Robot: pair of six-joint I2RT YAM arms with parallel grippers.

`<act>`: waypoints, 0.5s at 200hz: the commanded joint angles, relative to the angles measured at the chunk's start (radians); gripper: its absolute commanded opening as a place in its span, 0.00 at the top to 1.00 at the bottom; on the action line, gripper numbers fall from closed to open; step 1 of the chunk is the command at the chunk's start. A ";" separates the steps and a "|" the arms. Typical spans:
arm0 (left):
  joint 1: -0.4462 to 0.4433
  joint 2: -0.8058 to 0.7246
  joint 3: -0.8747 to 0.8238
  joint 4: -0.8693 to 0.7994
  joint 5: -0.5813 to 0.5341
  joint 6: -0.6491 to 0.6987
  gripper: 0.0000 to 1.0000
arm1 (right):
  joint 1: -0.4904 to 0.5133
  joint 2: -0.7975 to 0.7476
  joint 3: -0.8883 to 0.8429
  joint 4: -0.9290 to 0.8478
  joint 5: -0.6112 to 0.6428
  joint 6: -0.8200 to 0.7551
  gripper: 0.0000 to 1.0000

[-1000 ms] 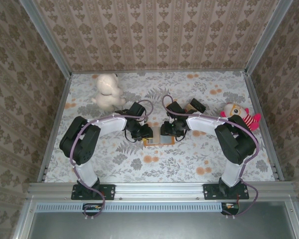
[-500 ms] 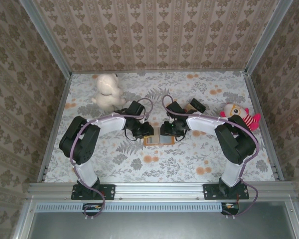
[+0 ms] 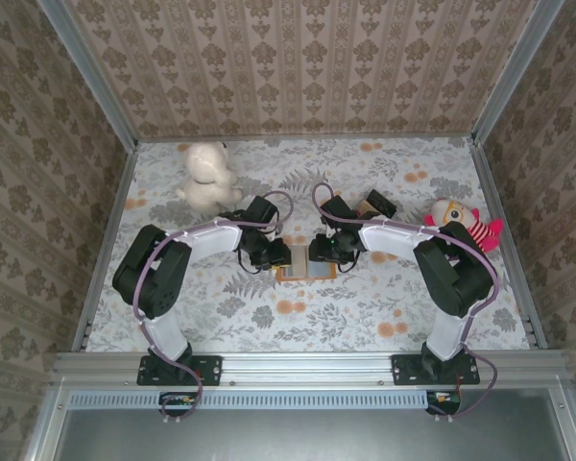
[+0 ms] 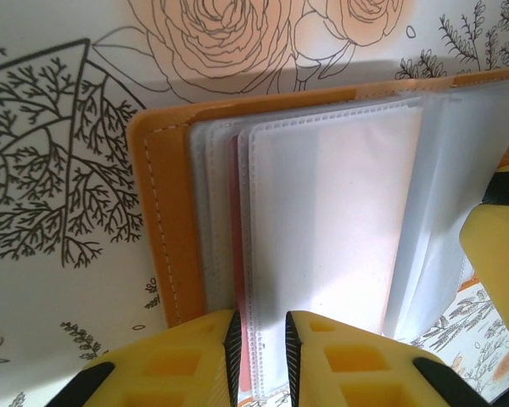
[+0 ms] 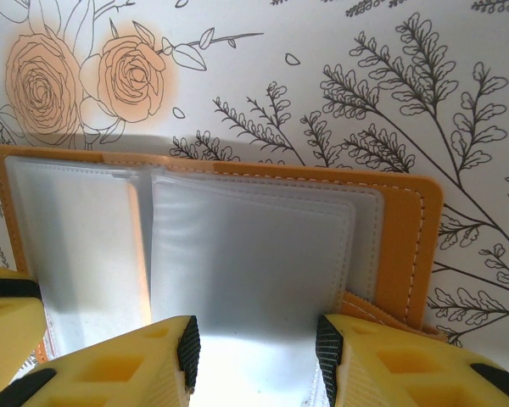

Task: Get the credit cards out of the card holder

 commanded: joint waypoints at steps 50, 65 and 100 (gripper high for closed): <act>0.001 0.041 0.016 -0.002 0.030 0.009 0.76 | 0.007 0.059 -0.016 -0.016 -0.023 0.000 0.55; 0.000 0.045 0.026 -0.003 0.040 0.012 0.76 | 0.007 0.058 -0.016 -0.017 -0.024 0.000 0.55; 0.001 0.048 0.037 0.014 0.078 0.023 0.80 | 0.007 0.061 -0.016 -0.015 -0.026 0.000 0.55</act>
